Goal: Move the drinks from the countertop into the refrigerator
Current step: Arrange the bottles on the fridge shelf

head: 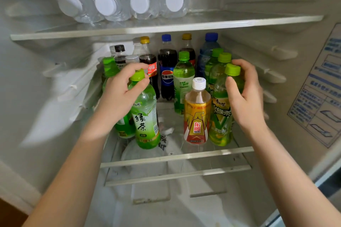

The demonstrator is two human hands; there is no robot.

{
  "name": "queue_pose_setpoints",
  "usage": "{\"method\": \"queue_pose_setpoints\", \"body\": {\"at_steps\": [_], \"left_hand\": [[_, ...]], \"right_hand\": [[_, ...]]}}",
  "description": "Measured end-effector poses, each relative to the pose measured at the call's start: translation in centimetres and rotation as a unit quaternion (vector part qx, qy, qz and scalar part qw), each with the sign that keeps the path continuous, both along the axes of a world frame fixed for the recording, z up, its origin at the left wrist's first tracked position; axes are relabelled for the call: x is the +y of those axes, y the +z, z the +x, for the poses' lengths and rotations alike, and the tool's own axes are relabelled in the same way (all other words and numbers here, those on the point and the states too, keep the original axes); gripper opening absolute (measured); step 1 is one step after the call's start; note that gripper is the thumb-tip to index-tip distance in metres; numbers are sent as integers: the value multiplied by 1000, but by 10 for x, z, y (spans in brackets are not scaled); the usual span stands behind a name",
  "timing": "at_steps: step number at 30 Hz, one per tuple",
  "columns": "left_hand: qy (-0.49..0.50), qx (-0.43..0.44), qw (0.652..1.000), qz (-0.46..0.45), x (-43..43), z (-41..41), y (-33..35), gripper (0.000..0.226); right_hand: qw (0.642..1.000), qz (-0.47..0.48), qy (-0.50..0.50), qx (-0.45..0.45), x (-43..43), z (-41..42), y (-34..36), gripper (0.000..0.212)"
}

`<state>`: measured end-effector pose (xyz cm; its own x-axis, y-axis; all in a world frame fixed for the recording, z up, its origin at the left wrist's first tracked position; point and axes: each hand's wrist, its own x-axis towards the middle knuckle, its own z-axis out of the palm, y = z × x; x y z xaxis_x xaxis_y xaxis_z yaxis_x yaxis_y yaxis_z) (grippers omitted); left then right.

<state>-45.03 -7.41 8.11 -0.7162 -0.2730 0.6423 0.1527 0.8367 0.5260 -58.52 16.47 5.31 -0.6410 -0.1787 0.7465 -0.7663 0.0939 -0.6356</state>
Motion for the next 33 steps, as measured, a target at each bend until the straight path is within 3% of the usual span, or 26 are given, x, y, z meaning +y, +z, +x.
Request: {"method": "queue_pose_setpoints", "body": {"at_steps": [11, 18, 24, 27, 33], "left_hand": [[-45, 43, 998, -26, 22, -14, -1, 29], [-10, 29, 998, -52, 28, -55, 11, 29], [42, -20, 996, -77, 29, -77, 10, 29], [64, -43, 992, -97, 28, -85, 11, 28], [62, -115, 985, -109, 18, -94, 25, 30]], "right_hand": [[996, 25, -90, -15, 0, 6, 14, 31], [992, 50, -75, -91, 1, -11, 49, 27], [974, 153, -71, -150, -8, -45, 80, 19], [959, 198, -78, -187, -23, -63, 94, 27], [892, 404, -93, -180, -43, -95, 110, 34]]}}
